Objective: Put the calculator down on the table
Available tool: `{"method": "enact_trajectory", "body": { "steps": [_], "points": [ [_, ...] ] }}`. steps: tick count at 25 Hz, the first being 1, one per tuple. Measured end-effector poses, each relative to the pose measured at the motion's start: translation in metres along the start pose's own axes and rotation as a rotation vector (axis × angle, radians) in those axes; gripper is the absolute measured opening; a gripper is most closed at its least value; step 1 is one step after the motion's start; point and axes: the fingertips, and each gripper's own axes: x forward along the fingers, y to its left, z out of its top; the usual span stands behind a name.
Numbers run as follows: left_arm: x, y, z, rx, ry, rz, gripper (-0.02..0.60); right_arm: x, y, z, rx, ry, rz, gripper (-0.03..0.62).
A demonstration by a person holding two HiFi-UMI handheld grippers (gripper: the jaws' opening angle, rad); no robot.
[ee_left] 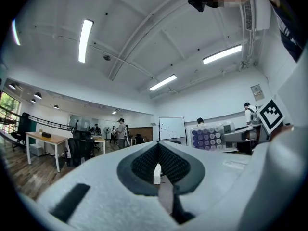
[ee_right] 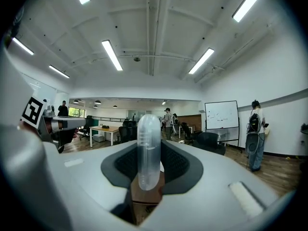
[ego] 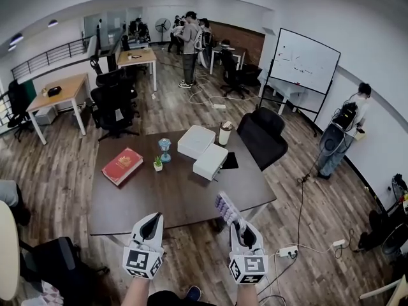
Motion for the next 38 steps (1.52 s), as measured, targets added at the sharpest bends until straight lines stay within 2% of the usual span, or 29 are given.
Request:
{"method": "enact_trajectory", "body": {
  "steps": [5, 15, 22, 30, 35, 38],
  "points": [
    [0.02, 0.01, -0.01, 0.0, 0.005, 0.029, -0.005, 0.023, -0.011, -0.005, 0.009, 0.006, 0.014, 0.117],
    [0.084, 0.039, -0.025, -0.023, 0.012, 0.011, -0.005, 0.085, -0.034, -0.016, 0.004, 0.042, -0.006, 0.117],
    [0.168, 0.052, -0.033, -0.062, -0.002, -0.067, -0.005, 0.147, -0.071, -0.016, 0.057, 0.041, -0.047, 0.117],
    [0.273, 0.069, -0.025, -0.045, -0.009, -0.162, -0.005, 0.211, -0.121, -0.002, 0.088, 0.045, -0.149, 0.117],
    [0.324, 0.079, -0.024, -0.099, -0.026, -0.257, -0.005, 0.241, -0.137, 0.005, 0.08, 0.033, -0.217, 0.117],
    [0.352, 0.074, -0.024, -0.09, -0.024, -0.301, -0.005, 0.253, -0.148, 0.008, 0.104, 0.025, -0.246, 0.117]
  ]
}}
